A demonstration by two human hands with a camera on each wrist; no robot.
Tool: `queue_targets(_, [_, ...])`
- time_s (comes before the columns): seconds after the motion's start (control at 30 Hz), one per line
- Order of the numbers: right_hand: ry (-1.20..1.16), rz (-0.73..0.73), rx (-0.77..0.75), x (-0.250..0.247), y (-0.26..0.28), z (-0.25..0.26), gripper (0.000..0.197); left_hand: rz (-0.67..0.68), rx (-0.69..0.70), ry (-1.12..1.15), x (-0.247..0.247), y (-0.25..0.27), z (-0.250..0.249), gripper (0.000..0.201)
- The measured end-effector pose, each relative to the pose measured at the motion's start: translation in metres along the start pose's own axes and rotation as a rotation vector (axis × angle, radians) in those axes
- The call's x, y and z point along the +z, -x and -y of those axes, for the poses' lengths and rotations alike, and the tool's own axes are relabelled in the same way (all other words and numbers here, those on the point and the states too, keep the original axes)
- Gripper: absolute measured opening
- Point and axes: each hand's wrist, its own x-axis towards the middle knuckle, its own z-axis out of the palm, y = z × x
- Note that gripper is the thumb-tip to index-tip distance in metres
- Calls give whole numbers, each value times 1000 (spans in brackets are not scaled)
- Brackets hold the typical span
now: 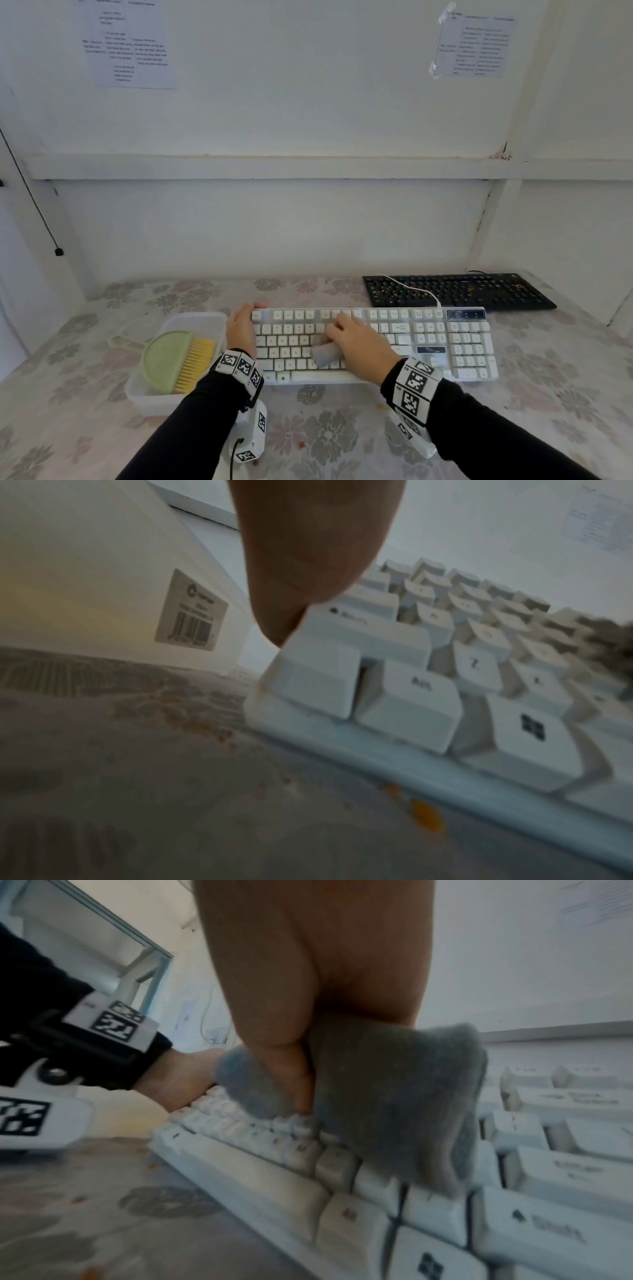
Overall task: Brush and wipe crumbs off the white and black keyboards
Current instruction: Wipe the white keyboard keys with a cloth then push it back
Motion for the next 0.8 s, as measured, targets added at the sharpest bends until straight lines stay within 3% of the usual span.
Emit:
queue_targets(0.1, [28,148,-57,6,9,1,24,-7,-23,7,0,-2,1,25])
queue_targets(0.2, [43,280,-13,4,14,3,25,-11,-25,14,1,-2,1,26])
queue_targets(0.27, [-67,160,30,-4,12,1,25,-6,-20,3,1,-2,0,27])
queue_targets(0.33, [-148,-65,74,-12,8,-5,30,-6,-14,1,0,-2,1,27])
queue_targets(0.43, [-26,-212,132,-12,5,-13,34,-14,-10,-12,0,-5,3,27])
queue_targets(0.53, [13,-122,63,2,11,-15,32,-17,-23,-18,0,-7,4,27])
queue_targets(0.7, [73,181,-36,13,29,-13,25,-15,-34,-11,0,-5,3,28])
queue_targets(0.8, [-5,145,6,6,32,-14,31,-13,-29,-20,0,-4,2,27])
